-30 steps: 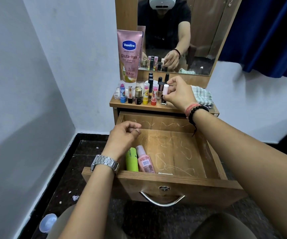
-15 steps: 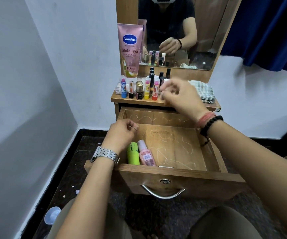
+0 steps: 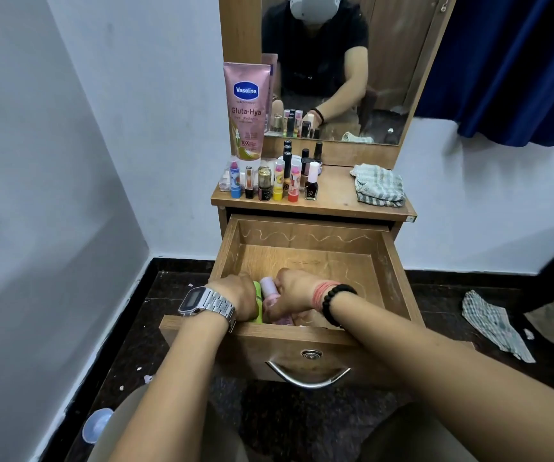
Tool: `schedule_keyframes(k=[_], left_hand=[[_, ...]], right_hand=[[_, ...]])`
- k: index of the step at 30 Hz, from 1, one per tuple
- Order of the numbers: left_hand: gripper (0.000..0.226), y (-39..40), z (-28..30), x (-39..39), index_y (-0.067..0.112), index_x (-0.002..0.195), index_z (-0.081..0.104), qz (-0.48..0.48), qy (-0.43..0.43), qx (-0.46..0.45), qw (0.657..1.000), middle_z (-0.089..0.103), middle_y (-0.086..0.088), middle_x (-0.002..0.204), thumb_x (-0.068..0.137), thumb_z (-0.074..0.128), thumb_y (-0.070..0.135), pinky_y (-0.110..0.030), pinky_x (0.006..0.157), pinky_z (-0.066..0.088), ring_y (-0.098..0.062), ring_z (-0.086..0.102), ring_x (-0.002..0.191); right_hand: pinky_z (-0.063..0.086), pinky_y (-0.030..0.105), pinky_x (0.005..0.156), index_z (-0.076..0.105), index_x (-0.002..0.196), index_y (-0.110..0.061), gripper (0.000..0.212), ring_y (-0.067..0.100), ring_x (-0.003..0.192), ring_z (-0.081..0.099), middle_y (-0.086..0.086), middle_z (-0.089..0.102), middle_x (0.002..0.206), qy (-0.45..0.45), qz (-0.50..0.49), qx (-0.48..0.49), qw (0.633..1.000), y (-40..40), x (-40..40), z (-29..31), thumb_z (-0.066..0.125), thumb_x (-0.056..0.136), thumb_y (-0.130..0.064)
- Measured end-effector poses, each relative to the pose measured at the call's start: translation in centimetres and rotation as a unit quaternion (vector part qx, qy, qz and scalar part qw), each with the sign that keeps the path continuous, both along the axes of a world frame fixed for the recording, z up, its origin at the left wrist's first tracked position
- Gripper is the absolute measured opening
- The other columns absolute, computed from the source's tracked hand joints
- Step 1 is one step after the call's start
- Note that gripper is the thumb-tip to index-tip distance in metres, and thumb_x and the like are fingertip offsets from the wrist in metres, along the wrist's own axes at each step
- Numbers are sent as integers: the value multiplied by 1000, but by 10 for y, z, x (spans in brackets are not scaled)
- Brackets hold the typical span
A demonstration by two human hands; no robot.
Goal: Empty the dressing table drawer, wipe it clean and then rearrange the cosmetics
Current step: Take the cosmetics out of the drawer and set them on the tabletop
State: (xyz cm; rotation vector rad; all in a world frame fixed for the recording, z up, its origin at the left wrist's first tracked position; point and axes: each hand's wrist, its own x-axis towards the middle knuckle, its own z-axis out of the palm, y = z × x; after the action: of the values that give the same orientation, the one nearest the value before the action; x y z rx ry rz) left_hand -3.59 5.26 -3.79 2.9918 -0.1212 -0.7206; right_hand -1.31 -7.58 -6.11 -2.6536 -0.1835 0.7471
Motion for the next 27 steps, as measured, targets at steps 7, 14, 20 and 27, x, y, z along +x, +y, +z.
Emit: schedule_keyframes(k=[7, 14, 20, 27], left_hand=[[54, 0, -2, 0, 11, 129, 44, -8, 23, -22, 999, 54, -10, 131, 87, 65, 38, -29, 88, 43, -25, 54, 118], [65, -1, -4, 2, 9, 132, 42, -5, 15, -26, 1000, 52, -12, 135, 82, 71, 39, -33, 96, 44, -27, 52, 121], [55, -2, -4, 1, 7, 132, 41, -17, -13, -6, 1000, 53, -13, 134, 87, 66, 26, -34, 97, 45, -28, 54, 121], [54, -3, -4, 1, 9, 129, 43, -18, -18, 0, 1000, 53, -11, 132, 84, 67, 25, -35, 95, 48, -29, 55, 119]], right_hand=[[45, 22, 55, 62, 82, -11, 23, 17, 66, 58, 3, 63, 79, 4, -38, 28, 999, -3, -2, -3, 74, 75, -29], [48, 24, 61, 55, 92, -16, 24, 15, 77, 60, 4, 64, 94, -62, -85, 118, 987, -35, 0, 19, 74, 77, -23], [53, 41, 92, 56, 115, -10, 38, 22, 100, 66, 7, 68, 109, -155, -147, 270, 939, -70, 1, 54, 72, 82, -18], [54, 41, 92, 51, 122, -15, 44, 18, 107, 63, 4, 64, 118, -291, -215, 382, 851, -106, 24, 95, 72, 83, -14]])
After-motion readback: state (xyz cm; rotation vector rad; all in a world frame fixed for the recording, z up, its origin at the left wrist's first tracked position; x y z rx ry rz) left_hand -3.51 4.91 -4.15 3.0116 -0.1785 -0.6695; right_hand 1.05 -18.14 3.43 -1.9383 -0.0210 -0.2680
